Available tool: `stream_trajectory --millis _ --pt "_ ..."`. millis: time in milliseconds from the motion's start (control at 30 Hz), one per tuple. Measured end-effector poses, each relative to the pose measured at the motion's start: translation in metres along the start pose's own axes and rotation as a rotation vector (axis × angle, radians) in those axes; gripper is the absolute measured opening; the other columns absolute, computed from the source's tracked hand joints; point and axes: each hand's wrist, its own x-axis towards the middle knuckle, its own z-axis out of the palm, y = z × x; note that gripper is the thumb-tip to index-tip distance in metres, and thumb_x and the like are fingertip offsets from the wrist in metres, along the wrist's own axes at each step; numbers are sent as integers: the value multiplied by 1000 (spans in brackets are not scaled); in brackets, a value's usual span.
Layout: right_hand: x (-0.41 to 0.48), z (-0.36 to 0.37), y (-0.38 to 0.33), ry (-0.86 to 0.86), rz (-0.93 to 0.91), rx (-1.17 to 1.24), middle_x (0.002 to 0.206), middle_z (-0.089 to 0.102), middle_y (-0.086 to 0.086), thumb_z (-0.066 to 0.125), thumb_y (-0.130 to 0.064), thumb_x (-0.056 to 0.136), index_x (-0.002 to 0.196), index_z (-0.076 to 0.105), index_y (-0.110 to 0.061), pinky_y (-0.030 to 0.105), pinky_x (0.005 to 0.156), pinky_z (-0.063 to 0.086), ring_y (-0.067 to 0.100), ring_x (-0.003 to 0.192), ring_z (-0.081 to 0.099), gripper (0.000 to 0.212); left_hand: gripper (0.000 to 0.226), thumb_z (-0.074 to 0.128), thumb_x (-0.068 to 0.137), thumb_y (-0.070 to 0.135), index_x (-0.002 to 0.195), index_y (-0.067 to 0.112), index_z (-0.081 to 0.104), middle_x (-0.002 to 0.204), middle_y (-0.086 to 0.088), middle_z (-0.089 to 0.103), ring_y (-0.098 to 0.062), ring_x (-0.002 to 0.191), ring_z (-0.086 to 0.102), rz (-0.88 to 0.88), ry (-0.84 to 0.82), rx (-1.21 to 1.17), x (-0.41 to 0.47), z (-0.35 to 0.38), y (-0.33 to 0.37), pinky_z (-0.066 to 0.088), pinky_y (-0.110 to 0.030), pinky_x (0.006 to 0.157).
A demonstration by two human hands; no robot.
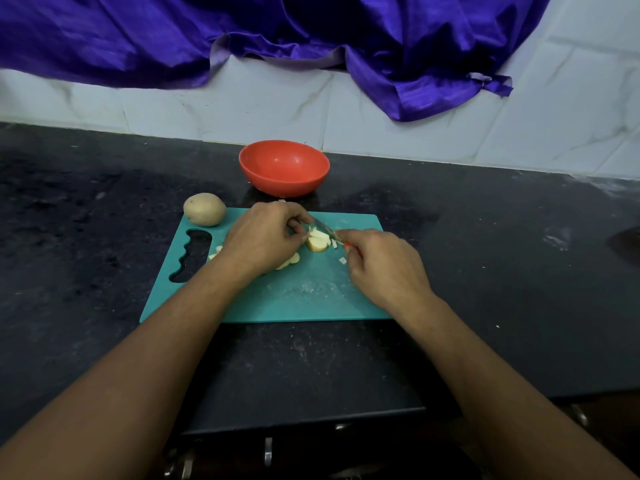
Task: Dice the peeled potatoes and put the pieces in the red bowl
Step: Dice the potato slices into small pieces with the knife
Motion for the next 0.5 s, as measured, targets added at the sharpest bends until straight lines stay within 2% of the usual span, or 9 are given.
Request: stream_trajectory --millis 133,267,500 --pt "3 2 4 -9 -21 -1 116 69 -5 46 -26 102 139 59 -39 38 79 50 23 106 63 41 45 85 80 29 120 34 66 93 21 70 2 80 65 29 -117 -38 -2 -8 -1 58 -39 83" --pt "9 2 13 -22 -75 3 121 69 -7 48 -28 102 139 59 -39 38 83 51 20 110 62 41 52 86 76 47 123 34 67 98 19 66 -3 83 61 43 -59 68 -2 -4 3 56 -41 80" --pt "23 0 29 -50 -182 72 126 70 -10 52 -26 100 135 64 -38 40 90 55 17 113 64 39 40 80 81 54 116 36 74 103 17 70 -9 92 63 32 -33 176 -2 1 7 55 -36 77"
